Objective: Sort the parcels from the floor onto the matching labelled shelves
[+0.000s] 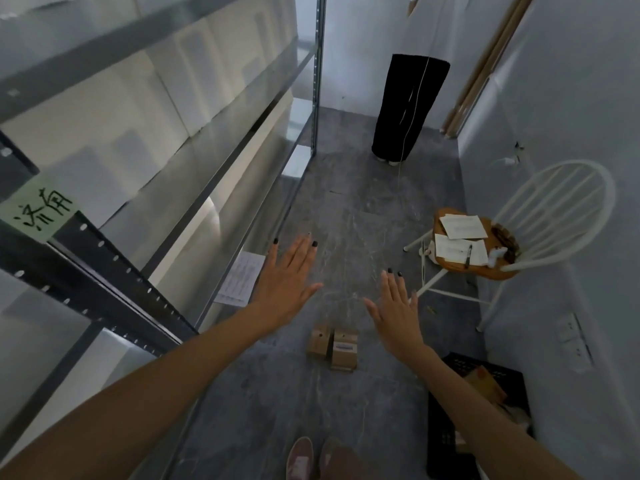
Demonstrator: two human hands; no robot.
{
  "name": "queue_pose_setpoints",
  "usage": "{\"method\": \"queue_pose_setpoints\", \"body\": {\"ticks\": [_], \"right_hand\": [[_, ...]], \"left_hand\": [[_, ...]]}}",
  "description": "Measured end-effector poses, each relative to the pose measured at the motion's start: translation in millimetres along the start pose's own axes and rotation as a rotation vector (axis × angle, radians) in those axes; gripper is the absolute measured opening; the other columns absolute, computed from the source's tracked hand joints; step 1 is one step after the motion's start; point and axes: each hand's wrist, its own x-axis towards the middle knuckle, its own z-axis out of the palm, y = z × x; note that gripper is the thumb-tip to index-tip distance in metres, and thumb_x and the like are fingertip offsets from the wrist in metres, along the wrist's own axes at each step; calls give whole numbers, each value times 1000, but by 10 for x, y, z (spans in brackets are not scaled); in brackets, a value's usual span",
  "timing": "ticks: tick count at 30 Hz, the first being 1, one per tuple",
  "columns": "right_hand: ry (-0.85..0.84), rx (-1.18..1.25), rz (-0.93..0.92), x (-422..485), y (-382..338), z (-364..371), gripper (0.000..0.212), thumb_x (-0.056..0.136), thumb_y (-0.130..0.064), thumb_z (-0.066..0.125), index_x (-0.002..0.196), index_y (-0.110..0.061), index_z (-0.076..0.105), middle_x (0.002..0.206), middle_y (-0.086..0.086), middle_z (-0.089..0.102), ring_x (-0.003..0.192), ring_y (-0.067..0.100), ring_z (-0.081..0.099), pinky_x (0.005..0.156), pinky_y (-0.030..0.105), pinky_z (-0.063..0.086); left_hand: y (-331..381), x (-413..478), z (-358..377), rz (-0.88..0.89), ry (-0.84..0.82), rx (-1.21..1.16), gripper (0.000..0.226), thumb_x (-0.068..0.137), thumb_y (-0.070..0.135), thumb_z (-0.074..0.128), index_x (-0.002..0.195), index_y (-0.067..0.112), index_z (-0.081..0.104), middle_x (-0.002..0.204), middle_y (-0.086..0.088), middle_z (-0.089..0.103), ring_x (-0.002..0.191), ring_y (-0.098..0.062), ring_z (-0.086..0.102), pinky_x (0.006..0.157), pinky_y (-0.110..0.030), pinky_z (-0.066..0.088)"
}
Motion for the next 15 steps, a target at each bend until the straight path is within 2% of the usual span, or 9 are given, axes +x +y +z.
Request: {"method": "queue_pose_setpoints", "body": {"ticks": [8,15], "right_hand": [[-114,101,-31,467,177,189,62,99,-41,24,150,-15,0,160,3,5,147,22,-1,119,48,7],[-253,180,11,856,440,508,60,100,-35,29,150,-12,7,157,9,18,145,25,16,116,45,19]], "left_hand": [[33,414,294,-80,-119,-76,75,90,60,9,150,16,-5,159,-6,-11,147,-21,-10,112,-47,-16],[77,665,768,-153,-249,-154,72,94,56,23,150,15,3,160,-8,-2,148,-21,-2,118,-49,0]]}}
